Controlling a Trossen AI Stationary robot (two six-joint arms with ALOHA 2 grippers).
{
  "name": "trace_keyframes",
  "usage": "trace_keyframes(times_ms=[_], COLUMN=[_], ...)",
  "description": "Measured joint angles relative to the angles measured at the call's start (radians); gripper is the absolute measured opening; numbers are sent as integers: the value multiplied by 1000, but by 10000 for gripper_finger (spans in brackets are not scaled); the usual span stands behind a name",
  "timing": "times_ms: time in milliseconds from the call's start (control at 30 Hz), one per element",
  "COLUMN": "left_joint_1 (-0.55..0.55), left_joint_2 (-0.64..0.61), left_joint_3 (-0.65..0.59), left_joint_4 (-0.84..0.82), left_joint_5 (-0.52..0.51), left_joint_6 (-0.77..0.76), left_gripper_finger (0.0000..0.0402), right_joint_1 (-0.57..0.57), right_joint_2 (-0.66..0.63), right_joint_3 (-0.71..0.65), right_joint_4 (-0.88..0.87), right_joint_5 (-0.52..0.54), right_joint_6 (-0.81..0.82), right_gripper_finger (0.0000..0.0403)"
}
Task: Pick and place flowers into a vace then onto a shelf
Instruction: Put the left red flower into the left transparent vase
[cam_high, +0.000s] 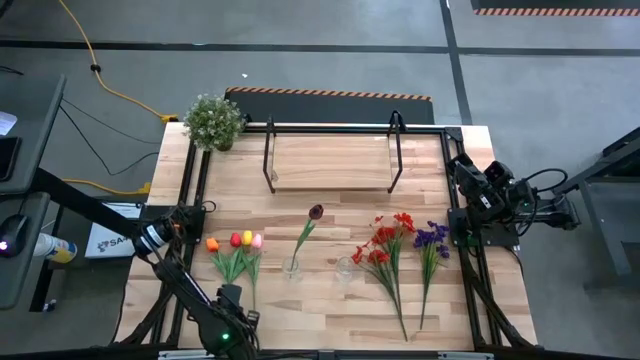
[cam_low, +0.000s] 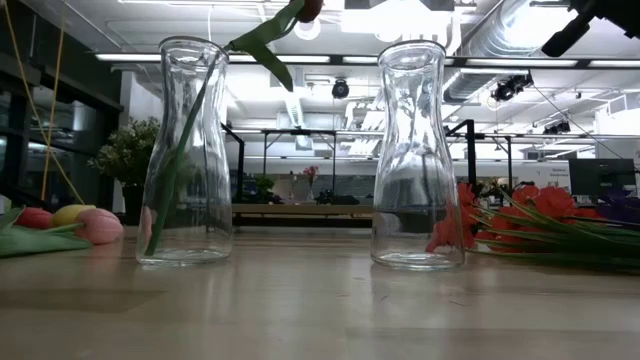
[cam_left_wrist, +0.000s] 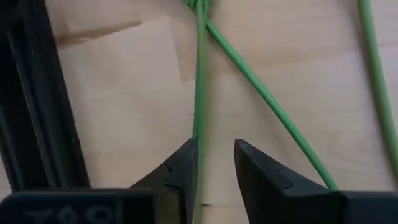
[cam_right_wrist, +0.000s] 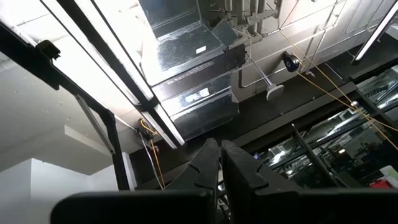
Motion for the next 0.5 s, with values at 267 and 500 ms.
trace_keyframes(times_ms=[267,500], left_joint_1=[0,1], left_joint_2=[-1,-8], left_joint_3=[-68,-110], left_joint_4=[52,127], left_joint_5=[10,12], left_joint_6=[0,0], left_gripper_finger=[145,145], right_joint_1=[0,0], right_joint_2=[0,0], right_joint_3=[0,0], right_joint_4=[0,0], right_joint_5=[-11,-11], right_joint_6=[25,25], right_gripper_finger=[12,12])
